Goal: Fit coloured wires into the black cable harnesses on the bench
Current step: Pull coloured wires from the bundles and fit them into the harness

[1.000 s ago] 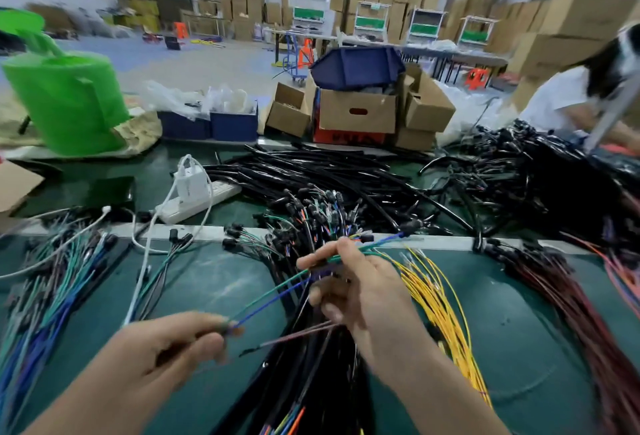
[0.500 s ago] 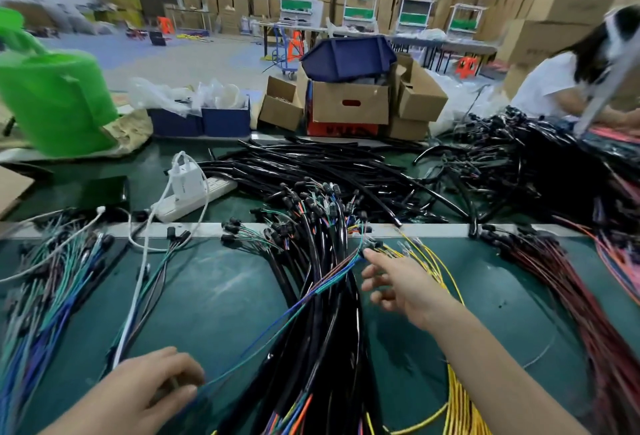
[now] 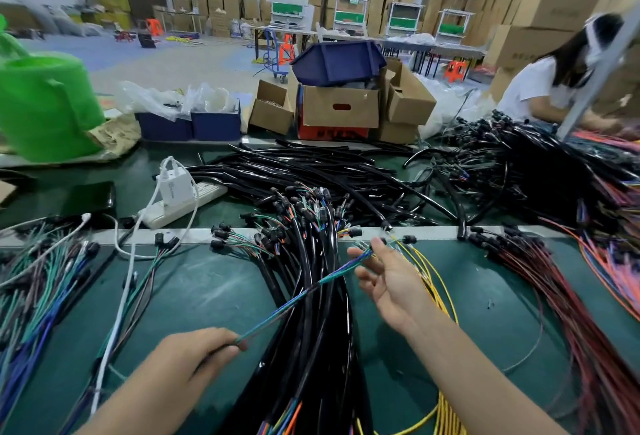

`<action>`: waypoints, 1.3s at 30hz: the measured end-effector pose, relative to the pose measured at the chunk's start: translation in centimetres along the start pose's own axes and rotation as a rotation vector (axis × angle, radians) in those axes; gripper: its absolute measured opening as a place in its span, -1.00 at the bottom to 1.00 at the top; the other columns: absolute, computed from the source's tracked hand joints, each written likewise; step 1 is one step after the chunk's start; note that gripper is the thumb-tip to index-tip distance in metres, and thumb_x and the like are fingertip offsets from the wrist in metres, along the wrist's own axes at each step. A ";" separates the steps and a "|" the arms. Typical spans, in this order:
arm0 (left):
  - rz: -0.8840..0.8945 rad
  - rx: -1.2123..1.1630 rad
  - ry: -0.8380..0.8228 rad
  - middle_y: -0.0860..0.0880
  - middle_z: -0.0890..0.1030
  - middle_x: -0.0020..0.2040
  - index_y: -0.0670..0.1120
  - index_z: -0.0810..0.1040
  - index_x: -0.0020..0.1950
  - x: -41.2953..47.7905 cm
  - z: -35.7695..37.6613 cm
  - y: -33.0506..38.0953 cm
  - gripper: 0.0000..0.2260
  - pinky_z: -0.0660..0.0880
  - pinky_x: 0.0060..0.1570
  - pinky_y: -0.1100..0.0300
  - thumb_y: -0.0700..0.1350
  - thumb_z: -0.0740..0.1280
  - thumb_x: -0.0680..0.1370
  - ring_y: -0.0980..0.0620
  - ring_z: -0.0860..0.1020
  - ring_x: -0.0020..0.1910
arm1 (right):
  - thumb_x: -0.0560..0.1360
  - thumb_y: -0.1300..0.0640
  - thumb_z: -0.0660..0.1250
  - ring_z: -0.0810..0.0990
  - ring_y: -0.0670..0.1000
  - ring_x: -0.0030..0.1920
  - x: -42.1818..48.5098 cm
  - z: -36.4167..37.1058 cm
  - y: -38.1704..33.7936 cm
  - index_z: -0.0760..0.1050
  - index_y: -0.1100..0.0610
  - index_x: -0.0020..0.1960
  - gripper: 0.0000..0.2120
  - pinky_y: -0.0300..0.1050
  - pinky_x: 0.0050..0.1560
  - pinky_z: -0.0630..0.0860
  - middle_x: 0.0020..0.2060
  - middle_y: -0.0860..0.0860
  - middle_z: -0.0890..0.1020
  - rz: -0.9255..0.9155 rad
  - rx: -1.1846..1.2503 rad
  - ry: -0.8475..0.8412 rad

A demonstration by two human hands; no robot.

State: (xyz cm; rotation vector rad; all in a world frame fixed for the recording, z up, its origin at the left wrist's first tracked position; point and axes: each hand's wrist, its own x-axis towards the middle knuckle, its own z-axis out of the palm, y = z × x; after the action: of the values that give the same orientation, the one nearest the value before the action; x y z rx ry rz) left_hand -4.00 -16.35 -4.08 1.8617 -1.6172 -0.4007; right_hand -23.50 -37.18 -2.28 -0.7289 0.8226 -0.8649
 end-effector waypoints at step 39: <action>-0.253 -1.415 -0.203 -0.04 0.34 -0.43 -0.25 0.52 -0.04 5.3 8.0 4.1 -0.83 0.26 -0.61 0.34 -0.17 0.22 0.51 0.14 0.18 -0.52 | 0.42 0.23 0.35 0.33 -0.07 -0.70 1.2 -12.1 -6.3 0.42 0.25 -0.31 -0.82 -0.29 -0.60 0.27 -0.69 -0.02 0.44 0.189 -1.531 0.343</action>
State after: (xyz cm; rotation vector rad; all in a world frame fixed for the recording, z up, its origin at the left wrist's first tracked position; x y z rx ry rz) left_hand -10.90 -23.74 -6.57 0.8768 -0.7091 -1.4109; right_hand -35.52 -43.68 -3.40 -1.7920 1.8387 -0.0162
